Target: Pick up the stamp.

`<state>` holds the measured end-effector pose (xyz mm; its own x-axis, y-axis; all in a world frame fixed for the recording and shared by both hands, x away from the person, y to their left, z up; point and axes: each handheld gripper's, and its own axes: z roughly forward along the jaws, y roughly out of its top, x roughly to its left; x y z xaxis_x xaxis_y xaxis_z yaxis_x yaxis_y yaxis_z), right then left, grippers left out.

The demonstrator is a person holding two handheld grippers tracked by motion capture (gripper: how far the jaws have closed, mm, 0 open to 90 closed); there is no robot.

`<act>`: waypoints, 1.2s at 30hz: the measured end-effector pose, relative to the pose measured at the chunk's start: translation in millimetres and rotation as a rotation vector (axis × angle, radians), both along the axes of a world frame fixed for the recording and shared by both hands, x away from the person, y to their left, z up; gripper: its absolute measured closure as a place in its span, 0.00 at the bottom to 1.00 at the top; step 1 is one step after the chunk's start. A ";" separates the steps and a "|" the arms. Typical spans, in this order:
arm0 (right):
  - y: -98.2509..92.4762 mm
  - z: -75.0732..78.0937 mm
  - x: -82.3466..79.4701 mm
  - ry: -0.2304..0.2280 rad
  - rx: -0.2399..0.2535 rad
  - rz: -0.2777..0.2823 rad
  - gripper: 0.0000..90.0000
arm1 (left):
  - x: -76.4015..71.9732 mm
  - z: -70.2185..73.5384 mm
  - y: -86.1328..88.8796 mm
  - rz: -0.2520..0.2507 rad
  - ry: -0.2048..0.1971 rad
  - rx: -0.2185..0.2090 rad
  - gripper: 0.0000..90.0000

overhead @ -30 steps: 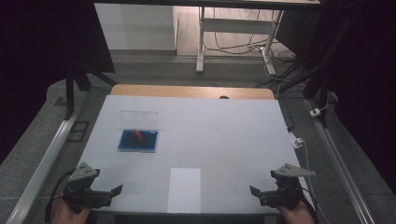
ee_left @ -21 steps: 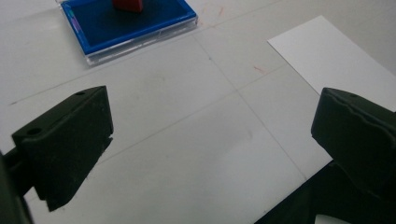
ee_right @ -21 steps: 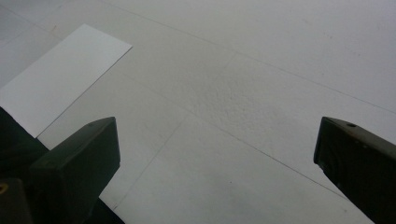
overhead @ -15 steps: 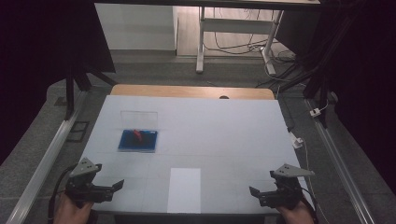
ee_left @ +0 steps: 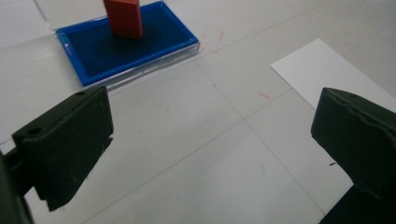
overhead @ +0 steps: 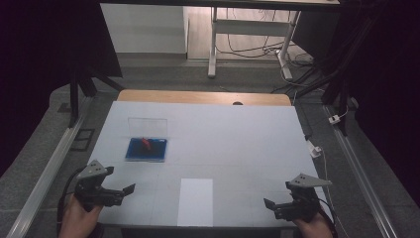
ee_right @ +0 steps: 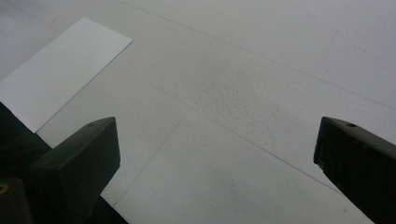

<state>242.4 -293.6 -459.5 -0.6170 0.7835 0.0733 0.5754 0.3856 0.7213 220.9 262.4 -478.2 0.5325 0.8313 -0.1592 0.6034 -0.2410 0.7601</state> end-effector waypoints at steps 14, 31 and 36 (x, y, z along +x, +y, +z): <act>-0.4 0.1 -0.1 -0.002 0.006 -0.003 0.01 | 26.9 -4.4 -4.1 -0.028 0.025 0.007 0.00; -2.4 0.4 0.7 0.006 0.018 -0.016 0.01 | 69.9 -6.1 -6.0 0.002 0.044 0.050 0.00; -2.0 0.1 0.9 0.006 0.016 -0.013 0.01 | 79.8 -7.2 -2.9 0.005 0.041 0.054 0.00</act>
